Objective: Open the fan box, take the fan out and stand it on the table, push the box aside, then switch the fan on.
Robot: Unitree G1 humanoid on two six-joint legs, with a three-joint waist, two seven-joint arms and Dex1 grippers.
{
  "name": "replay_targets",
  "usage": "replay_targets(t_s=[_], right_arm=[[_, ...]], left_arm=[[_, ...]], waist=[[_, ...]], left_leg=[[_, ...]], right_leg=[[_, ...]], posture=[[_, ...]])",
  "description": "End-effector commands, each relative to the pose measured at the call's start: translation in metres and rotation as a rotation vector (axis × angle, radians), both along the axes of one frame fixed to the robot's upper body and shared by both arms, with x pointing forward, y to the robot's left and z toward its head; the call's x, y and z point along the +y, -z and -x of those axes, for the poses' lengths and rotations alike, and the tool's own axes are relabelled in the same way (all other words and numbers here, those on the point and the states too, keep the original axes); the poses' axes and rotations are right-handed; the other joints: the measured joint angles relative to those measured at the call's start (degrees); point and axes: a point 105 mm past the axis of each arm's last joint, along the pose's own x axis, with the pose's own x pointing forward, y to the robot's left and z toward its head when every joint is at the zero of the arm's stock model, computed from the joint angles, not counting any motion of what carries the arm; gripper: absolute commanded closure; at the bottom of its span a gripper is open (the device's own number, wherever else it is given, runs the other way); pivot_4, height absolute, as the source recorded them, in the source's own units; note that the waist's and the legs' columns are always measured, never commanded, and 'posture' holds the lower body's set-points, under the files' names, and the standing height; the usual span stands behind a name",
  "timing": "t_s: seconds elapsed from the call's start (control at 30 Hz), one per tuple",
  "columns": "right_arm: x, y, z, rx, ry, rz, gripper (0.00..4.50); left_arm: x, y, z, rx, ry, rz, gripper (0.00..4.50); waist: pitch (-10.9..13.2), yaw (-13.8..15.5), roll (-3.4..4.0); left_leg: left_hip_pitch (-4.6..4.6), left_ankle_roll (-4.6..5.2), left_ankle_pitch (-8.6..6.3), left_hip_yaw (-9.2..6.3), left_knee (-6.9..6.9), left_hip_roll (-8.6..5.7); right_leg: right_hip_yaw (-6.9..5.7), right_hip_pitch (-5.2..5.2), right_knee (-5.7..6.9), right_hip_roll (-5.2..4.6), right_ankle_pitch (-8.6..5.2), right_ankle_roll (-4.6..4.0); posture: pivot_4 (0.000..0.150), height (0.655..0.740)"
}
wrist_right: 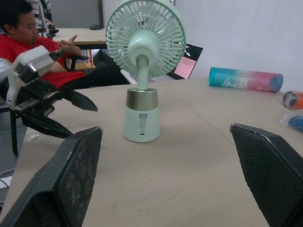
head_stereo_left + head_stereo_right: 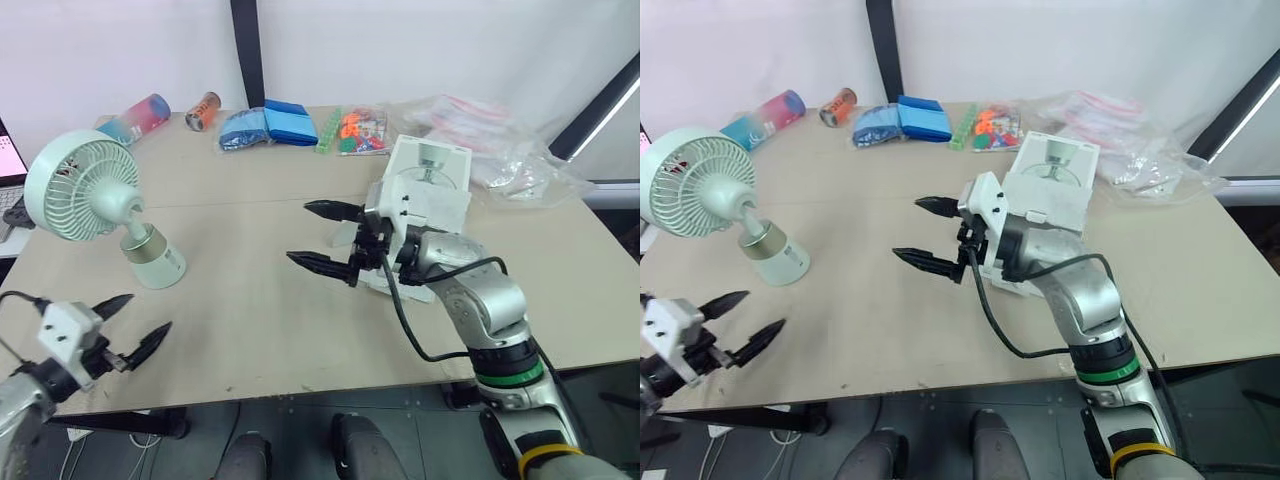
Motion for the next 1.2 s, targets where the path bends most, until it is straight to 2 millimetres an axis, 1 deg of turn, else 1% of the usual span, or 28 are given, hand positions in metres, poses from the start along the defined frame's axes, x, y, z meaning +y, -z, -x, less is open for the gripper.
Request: replay_targets(t_s=[0.03, 0.1, 0.2, 0.37, 0.5, 0.77, 1.1, 1.17, 1.2], right_arm=[[0.007, -0.005, 0.003, -0.054, -0.035, 0.004, 0.07], [0.009, -0.004, 0.001, -0.057, -0.037, 0.008, 0.07], [0.014, -0.005, -0.002, -0.063, -0.036, 0.0, 0.07], [0.018, -0.008, -0.005, -0.067, -0.02, -0.018, 0.07], [0.018, -0.008, -0.006, -0.074, -0.008, -0.014, 0.07], [0.015, -0.004, -0.006, -0.085, 0.015, 0.006, 0.07], [0.014, 0.004, -0.003, -0.093, 0.032, 0.034, 0.07], [0.014, 0.004, -0.003, -0.096, 0.031, 0.037, 0.0], [0.013, 0.004, -0.003, -0.096, 0.032, 0.037, 0.0]], left_arm=[[0.034, -0.028, 0.009, -0.083, -0.116, -0.041, 0.0], [0.049, -0.041, 0.009, -0.124, -0.167, -0.04, 0.0], [0.063, -0.063, 0.004, -0.197, -0.21, -0.048, 0.0], [0.075, -0.093, -0.01, -0.316, -0.241, -0.078, 0.0], [0.077, -0.107, -0.023, -0.375, -0.252, -0.088, 0.0], [0.063, -0.112, -0.045, -0.389, -0.176, -0.058, 0.0], [0.06, -0.112, -0.053, -0.384, -0.149, -0.055, 0.0], [0.06, -0.111, -0.054, -0.39, -0.148, -0.058, 0.53], [0.06, -0.111, -0.054, -0.391, -0.148, -0.057, 0.97]], waist=[[0.0, 0.0, 0.0], [0.0, 0.0, -0.01], [0.0, 0.0, -0.01], [0.0, 0.0, -0.02], [0.0, 0.0, -0.02], [0.0, 0.0, -0.02], [0.0, -0.1, -0.04], [0.0, -0.1, -0.03], [0.0, -0.1, -0.03]], left_leg=[[0.0, 0.0, 0.0, 0.0, 0.0, 0.0], [0.0, 0.0, 0.0, -0.01, 0.0, 0.0], [0.0, -0.02, 0.01, -0.01, 0.02, -0.01], [0.0, -0.03, 0.01, -0.03, 0.0, -0.01], [0.0, -0.12, -0.01, -0.03, 0.0, -0.01], [0.0, -0.16, -0.01, -0.03, 0.0, -0.01], [-0.01, -0.21, -0.04, -0.03, 0.01, -0.01], [-0.01, -0.22, -0.03, -0.03, 0.02, -0.01], [0.0, -0.22, -0.03, -0.03, 0.02, -0.01]], right_leg=[[0.0, 0.0, 0.0, 0.0, 0.0, 0.0], [-0.03, 0.01, 0.0, 0.0, 0.0, 0.0], [-0.04, 0.03, 0.0, -0.01, 0.0, 0.0], [-0.05, 0.0, 0.01, 0.0, 0.01, -0.01], [-0.05, -0.01, 0.03, -0.02, 0.02, -0.01], [-0.06, -0.04, 0.11, -0.01, 0.04, -0.03], [-0.06, -0.08, 0.18, -0.02, 0.05, -0.03], [-0.06, -0.08, 0.19, -0.02, 0.05, -0.03], [-0.06, -0.08, 0.19, -0.01, 0.05, -0.03]], posture=[[0.15, 0.74], [0.15, 0.74], [0.15, 0.74], [0.15, 0.74], [0.15, 0.74], [0.15, 0.74], [0.15, 0.74], [0.15, 0.74], [0.15, 0.74]])
